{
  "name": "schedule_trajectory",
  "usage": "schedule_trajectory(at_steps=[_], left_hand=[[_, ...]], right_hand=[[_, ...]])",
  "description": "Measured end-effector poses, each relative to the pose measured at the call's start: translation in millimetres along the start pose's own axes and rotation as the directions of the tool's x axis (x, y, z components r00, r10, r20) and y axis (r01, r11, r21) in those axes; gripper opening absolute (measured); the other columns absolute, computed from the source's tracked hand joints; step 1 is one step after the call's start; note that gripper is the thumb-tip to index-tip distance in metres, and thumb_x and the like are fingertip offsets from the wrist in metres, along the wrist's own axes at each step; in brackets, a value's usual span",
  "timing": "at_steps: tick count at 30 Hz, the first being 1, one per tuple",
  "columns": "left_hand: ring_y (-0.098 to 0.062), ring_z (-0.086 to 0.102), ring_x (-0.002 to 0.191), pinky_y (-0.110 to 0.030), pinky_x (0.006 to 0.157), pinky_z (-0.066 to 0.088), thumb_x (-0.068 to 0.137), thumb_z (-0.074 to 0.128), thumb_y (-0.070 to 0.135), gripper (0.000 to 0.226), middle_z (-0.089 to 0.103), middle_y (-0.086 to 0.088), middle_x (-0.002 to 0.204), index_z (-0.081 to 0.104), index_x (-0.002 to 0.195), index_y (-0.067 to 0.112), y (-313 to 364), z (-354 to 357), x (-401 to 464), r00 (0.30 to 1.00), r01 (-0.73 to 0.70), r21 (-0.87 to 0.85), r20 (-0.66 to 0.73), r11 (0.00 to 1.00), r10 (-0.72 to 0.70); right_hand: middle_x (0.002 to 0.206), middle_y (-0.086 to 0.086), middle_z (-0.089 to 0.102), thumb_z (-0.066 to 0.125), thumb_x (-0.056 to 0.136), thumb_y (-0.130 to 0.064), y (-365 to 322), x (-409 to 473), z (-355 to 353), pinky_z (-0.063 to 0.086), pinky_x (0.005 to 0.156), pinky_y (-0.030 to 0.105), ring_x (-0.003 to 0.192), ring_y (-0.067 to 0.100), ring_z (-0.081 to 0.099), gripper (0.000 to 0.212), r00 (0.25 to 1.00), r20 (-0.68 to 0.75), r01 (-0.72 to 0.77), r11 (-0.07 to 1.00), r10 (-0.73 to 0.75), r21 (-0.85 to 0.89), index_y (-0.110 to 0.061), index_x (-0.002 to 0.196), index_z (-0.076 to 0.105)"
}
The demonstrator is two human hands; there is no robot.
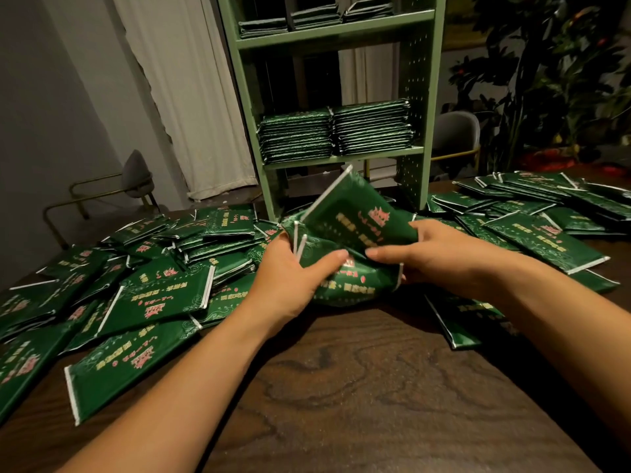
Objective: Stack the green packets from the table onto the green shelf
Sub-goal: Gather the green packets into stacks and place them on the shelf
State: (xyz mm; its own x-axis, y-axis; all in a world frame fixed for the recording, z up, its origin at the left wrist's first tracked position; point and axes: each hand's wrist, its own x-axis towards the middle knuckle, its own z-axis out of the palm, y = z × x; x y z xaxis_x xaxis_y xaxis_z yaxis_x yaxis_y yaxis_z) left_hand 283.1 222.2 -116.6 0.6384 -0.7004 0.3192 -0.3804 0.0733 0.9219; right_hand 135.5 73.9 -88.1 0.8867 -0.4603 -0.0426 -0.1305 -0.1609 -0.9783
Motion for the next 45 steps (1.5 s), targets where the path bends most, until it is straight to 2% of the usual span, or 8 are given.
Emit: schedule_trajectory(at_steps=[6,13,18,24,31,35,38,45], left_hand=[[-0.019,0.077,0.085,-0.037,0.08,0.061,0.084,0.08,0.019,0.013,0.079,-0.001,0.09,0.074,0.095,0.016,-1,-1,1,0.995,0.079,-0.131,-0.045,0.988,-0.086],[-0.022,0.076,0.092,-0.047,0.094,0.057,0.091,0.072,0.032,0.015,0.079,-0.002,0.095,0.075,0.094,0.018,-3,1,4,0.989,0.136,-0.141,-0.045,0.981,-0.144],[-0.04,0.071,0.1,-0.055,0.075,0.062,0.074,0.076,0.066,0.073,0.07,-0.017,0.109,0.066,0.111,0.003,-3,0,5,0.962,0.214,-0.228,-0.12,0.95,-0.245],[-0.031,0.076,0.088,-0.044,0.06,0.064,0.092,0.062,0.049,0.049,0.075,-0.021,0.104,0.07,0.106,0.003,7,0,3,0.958,0.248,-0.364,-0.046,0.898,-0.283],[-0.029,0.074,0.102,-0.051,0.096,0.056,0.073,0.089,0.036,0.063,0.076,-0.012,0.109,0.064,0.121,0.004,2,-3,1,0.974,0.219,-0.201,0.108,0.955,-0.201],[-0.027,0.074,0.102,-0.049,0.099,0.054,0.076,0.085,0.005,0.04,0.078,-0.01,0.105,0.07,0.113,0.005,-3,-5,1,0.985,0.163,-0.16,0.081,0.974,-0.152],[-0.027,0.074,0.102,-0.049,0.098,0.056,0.075,0.084,-0.001,0.046,0.077,-0.011,0.107,0.067,0.116,0.005,-1,-4,1,0.985,0.166,-0.156,0.082,0.974,-0.155],[0.003,0.068,0.073,-0.015,0.058,0.054,0.087,0.061,-0.014,0.053,0.059,-0.006,0.11,0.051,0.13,0.015,4,-5,2,0.991,0.121,-0.101,-0.046,0.988,-0.126]], right_hand=[[0.106,-0.01,0.072,0.085,0.076,-0.02,1,-1,1,0.053,0.075,0.01,0.092,-0.004,0.068,0.051,0.922,-0.119,0.31,0.885,-0.369,-0.348,-0.019,0.118,0.057],[0.096,-0.001,0.069,0.062,0.097,-0.017,5,3,1,0.053,0.07,0.02,0.086,0.002,0.067,0.013,0.844,-0.155,0.465,0.846,-0.513,-0.262,-0.011,0.109,0.062],[0.093,-0.005,0.066,0.057,0.101,-0.014,1,8,-11,0.053,0.068,0.027,0.081,0.007,0.062,0.009,0.675,-0.445,0.539,0.805,-0.588,-0.248,-0.023,0.104,0.059],[0.099,0.002,0.069,0.063,0.097,-0.015,8,7,-7,0.058,0.08,0.033,0.092,0.013,0.066,0.012,0.859,-0.102,0.438,0.824,-0.501,-0.359,-0.018,0.108,0.067],[0.105,-0.011,0.067,0.072,0.089,-0.032,12,5,-6,0.054,0.087,0.039,0.096,0.009,0.063,0.028,0.84,-0.103,0.369,0.699,-0.534,-0.612,-0.024,0.115,0.067],[0.132,-0.007,0.051,0.084,0.069,-0.042,8,4,-6,0.048,0.097,0.029,0.118,0.011,0.054,0.09,0.889,-0.226,0.293,0.875,-0.397,-0.387,-0.035,0.145,0.037],[0.129,-0.006,0.062,0.08,0.078,-0.024,8,3,-6,0.056,0.094,0.028,0.114,0.012,0.064,0.065,0.943,-0.104,0.291,0.936,-0.315,-0.199,-0.024,0.136,0.052],[0.12,-0.029,0.05,0.082,0.08,-0.016,17,5,5,0.043,0.092,0.001,0.097,-0.03,0.051,0.076,0.955,-0.011,0.273,0.889,-0.298,-0.368,-0.027,0.141,0.039]])
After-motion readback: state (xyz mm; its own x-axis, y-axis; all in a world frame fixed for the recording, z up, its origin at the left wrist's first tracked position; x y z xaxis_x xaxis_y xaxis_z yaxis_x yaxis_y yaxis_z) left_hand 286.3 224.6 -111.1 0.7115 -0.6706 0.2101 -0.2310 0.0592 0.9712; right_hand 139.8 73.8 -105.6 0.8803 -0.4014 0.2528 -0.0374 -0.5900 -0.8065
